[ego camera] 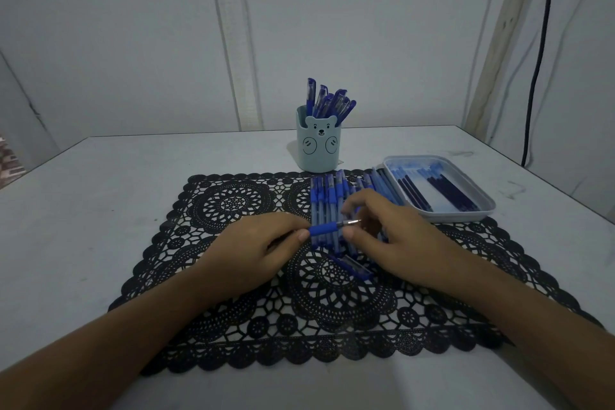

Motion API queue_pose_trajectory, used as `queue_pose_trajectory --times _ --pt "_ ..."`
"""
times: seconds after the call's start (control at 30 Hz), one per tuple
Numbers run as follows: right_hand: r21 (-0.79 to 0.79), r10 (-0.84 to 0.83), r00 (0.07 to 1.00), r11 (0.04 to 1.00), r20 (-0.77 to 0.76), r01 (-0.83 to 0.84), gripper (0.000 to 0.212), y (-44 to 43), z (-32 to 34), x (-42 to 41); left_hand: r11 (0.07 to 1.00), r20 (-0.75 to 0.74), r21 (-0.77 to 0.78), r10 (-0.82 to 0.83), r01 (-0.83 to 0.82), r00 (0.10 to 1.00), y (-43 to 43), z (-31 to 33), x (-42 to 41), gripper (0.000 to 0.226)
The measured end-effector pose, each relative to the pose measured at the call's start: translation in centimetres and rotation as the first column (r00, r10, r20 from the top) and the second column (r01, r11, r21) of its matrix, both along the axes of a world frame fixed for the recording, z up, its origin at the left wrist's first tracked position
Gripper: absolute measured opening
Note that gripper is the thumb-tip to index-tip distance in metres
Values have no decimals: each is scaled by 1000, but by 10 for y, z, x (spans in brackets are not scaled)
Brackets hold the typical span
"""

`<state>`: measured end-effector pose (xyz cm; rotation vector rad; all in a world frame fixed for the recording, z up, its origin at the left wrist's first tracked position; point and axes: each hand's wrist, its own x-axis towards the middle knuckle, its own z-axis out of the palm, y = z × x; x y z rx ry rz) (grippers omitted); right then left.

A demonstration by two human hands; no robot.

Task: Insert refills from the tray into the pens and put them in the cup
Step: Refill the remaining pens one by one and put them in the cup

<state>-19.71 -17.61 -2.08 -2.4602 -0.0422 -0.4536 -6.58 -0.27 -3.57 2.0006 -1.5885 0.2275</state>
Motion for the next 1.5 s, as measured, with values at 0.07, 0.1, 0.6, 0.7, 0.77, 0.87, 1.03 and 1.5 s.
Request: queue_pose_trajectory --times 0.07,0.1,0.6,0.7,0.77,0.87,1.03,1.5 --pt "-10 11 1000 1000 8 -11 7 0 0 0 1000 -3 -3 -2 2 1000 0 1 0 36" --pt "-14 2 1000 1000 9 -2 9 0 1 0 1000 0 -1 -5 5 1000 0 1 -1 36" --pt "-140 -54 999 989 -4 53 16 -1 0 -1 999 1 30 16 -16 1000 0 -1 -1 41" --pt "-187 -115 992 977 -47 104 17 -1 4 -2 999 -6 48 25 -25 1000 0 -3 0 41" --pt "-288 -168 985 946 -46 148 29 -1 6 -3 998 2 52 44 -44 999 -1 -4 1 35" --pt "-431 -210 977 885 -34 175 45 0 10 -7 994 -42 27 107 -106 993 -1 -5 4 23" --pt "-480 -116 981 877 -157 26 29 3 7 -10 990 -86 -12 137 -138 987 -1 -7 7 16" --pt "292 -257 966 926 16 241 9 -21 14 -4 991 -103 -12 130 -132 986 -1 -6 8 26"
